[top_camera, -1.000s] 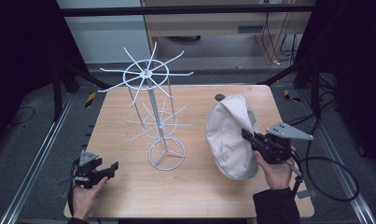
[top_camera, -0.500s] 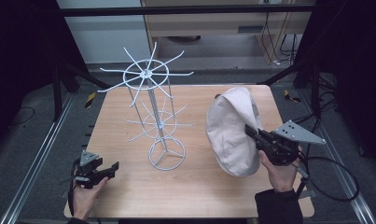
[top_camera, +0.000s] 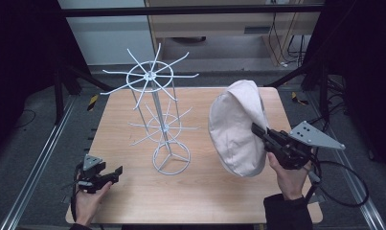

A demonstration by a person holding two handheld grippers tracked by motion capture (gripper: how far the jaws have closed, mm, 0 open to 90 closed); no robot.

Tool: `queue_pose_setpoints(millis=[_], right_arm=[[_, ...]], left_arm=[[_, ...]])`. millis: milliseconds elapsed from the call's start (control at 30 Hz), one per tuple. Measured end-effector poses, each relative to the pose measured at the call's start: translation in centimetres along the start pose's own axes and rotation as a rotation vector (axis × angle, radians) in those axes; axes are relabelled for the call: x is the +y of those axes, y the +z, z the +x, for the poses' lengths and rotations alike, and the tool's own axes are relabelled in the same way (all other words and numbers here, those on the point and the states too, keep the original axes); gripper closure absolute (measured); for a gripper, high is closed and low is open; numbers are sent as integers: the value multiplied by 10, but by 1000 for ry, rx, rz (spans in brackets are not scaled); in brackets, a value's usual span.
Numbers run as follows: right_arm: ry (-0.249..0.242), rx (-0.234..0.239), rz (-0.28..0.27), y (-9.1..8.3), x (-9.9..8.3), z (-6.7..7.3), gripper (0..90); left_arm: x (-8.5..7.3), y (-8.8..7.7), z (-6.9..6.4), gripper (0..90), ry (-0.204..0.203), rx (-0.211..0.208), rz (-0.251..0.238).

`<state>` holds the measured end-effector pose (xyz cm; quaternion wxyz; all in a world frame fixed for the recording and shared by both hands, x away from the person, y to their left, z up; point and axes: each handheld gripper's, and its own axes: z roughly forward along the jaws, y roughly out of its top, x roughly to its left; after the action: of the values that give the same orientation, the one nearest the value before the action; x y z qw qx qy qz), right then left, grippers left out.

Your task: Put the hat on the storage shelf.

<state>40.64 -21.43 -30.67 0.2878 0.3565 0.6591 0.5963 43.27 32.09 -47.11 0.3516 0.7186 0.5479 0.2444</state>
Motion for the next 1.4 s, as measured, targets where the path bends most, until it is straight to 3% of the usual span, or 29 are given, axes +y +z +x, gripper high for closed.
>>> queue_pose_setpoints(millis=[367,1067,1400], right_arm=[[-25,44,-59,3,16,13,865],[-28,74,-195,-14,37,16,866],[-47,105,-251,-12,56,26,866]], left_arm=[[0,1,0,289,-6,4,1],[-1,1,0,289,-2,5,7],[-1,1,0,288,-6,5,4]])
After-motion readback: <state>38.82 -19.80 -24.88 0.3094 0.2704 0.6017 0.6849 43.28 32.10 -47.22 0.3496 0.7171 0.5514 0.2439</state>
